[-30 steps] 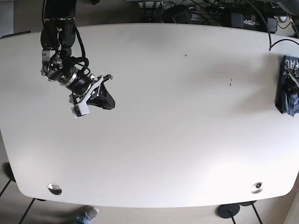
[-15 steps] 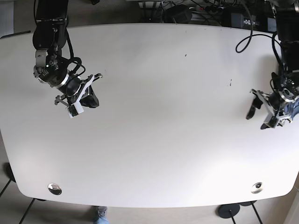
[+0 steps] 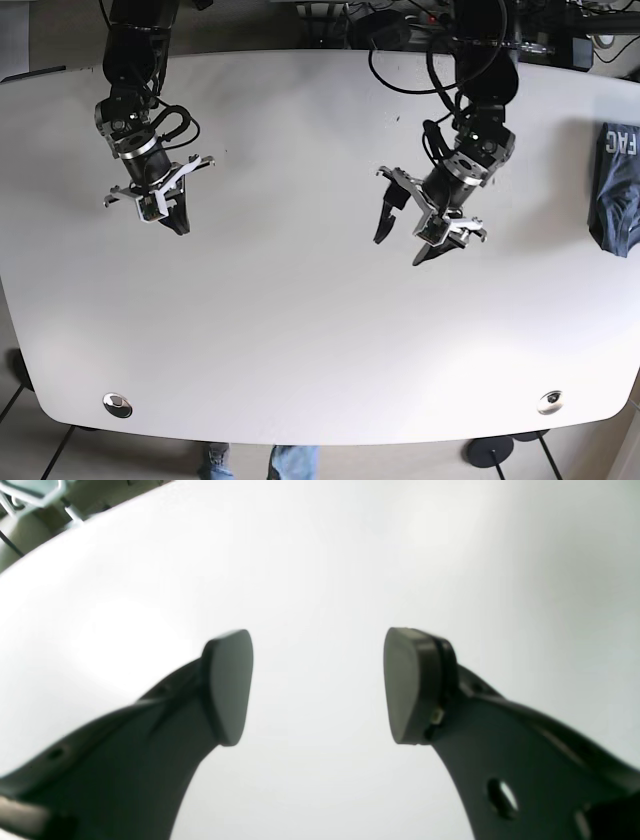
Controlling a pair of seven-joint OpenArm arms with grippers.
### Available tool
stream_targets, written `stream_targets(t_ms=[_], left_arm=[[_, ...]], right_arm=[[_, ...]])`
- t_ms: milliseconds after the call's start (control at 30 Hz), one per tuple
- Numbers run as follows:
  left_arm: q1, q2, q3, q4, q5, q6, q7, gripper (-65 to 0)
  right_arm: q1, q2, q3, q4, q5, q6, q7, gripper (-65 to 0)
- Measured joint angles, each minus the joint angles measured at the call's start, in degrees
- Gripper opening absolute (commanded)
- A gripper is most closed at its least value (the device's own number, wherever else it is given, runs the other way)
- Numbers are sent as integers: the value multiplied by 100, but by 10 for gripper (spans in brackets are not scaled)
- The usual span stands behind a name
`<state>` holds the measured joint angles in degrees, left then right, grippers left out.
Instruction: Fold the T-shirt properly
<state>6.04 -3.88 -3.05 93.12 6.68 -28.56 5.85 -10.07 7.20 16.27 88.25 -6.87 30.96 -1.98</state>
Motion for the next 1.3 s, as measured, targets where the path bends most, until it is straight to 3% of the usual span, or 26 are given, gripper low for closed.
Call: stream_targets(t_ms=[67,300,500,567,667,700,733,833,1100,1300], left_arm=[[446,232,-7,256,236,166,-120,-267],[2581,678,-24,1790,260,179,-144,-267],[3370,505,-72,2004,236,175,-127,-267],[3289,483,-105,2011,234,225,-125,-265],[2789,678,-92,2006,234,195,-13,-262],[2483,780,-101,2002,236,197,341,-261],[2282,839,-157,1996,234,197,533,-261],[1751,925,-468,1998,234,179,1021,-260],[1217,800,-1554,1985,236,197,1281,-260],[1220,608,-1567,1860,232,151,1279,-262]], right_arm=[[-313,-7,-20,20,9,61,7,-621],[-1845,249,0,855,1290,9,28,-621],[-2608,229,-98,1342,1333,20,-4,-615],[-2444,251,-472,1390,1331,-13,-15,-604],[-1897,216,-911,1401,1333,48,-389,-396],[-1593,227,-1110,1401,1314,-94,-741,-289],[-1399,238,-1303,1401,1311,-92,-914,-225],[-654,214,-1945,1338,1333,9,-1285,-125],[1322,293,-3311,-485,1167,11,-1589,-185],[2269,162,-4341,-1707,962,13,-1567,-230]])
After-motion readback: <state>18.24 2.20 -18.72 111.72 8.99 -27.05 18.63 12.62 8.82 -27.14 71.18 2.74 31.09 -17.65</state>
